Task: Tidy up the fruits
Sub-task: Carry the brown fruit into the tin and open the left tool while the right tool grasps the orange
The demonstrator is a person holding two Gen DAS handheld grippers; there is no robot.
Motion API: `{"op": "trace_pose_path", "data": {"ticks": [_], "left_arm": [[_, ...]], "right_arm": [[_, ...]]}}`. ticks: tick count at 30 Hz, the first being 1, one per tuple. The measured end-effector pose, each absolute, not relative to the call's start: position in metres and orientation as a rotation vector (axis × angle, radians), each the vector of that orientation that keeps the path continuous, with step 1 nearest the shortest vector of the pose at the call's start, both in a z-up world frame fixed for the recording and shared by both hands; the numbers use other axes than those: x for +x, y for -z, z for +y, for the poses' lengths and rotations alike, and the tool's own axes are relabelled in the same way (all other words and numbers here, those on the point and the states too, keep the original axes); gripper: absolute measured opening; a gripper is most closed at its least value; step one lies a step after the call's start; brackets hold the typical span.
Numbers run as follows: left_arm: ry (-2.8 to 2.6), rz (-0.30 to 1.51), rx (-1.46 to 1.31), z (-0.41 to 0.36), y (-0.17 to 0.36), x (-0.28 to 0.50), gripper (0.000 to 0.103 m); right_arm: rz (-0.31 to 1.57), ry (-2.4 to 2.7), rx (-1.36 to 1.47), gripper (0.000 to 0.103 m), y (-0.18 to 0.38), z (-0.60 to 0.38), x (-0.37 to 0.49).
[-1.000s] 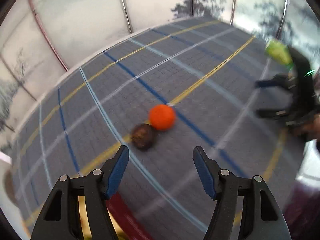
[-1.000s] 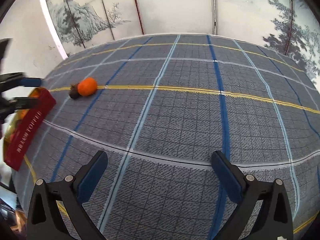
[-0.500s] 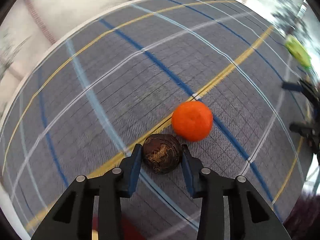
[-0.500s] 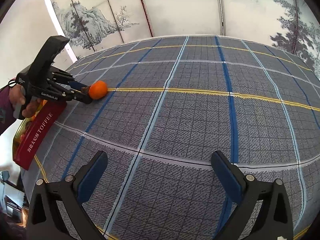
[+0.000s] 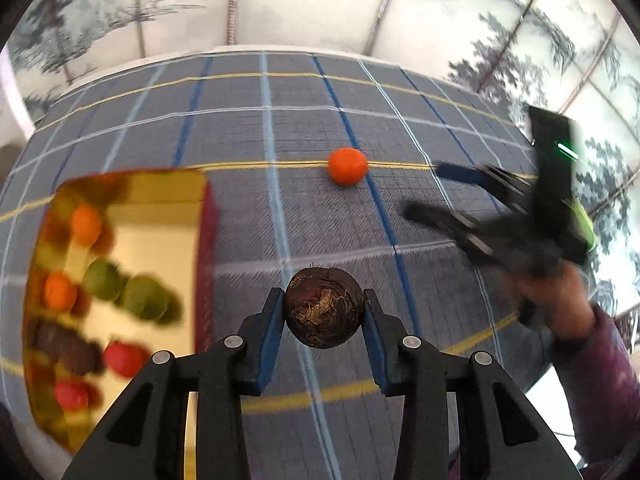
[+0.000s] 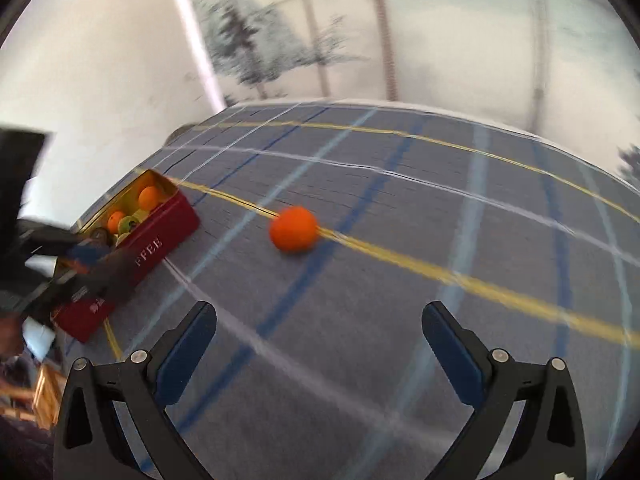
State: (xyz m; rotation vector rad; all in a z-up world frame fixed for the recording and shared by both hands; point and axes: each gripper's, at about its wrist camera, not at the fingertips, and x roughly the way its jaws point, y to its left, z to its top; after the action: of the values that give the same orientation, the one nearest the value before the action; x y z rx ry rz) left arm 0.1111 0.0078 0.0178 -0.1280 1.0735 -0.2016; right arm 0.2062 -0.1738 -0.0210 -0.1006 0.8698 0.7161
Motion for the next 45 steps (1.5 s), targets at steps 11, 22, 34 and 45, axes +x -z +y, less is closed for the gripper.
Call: {"op": "trace_pose_path", "data": {"ticks": [11, 22, 34, 45], "left_arm": [[0.002, 0.975, -0.170, 0.073, -0.038, 0.061, 0.039], [-0.116, 0.958, -0.211, 0.113, -0.015, 0.027, 0.039], [-0.150, 0.929, -0.153, 0.128, -0.006, 0.023, 0.039], [-0.155, 0.940, -0.159, 0.139, 0.006, 0.063, 0.039]], "right_arm": [[0.917, -0.698, -0.221, 0.043, 0.047, -0.109, 0.250], [0.866, -0.611, -0.037, 0.036, 0.032, -0.182, 0.163], [0.865, -0.506, -0.022, 0.037, 0.035, -0.207, 0.138], [0.891, -0.474, -0.001, 0.037, 0.040, -0.211, 0.143]]}}
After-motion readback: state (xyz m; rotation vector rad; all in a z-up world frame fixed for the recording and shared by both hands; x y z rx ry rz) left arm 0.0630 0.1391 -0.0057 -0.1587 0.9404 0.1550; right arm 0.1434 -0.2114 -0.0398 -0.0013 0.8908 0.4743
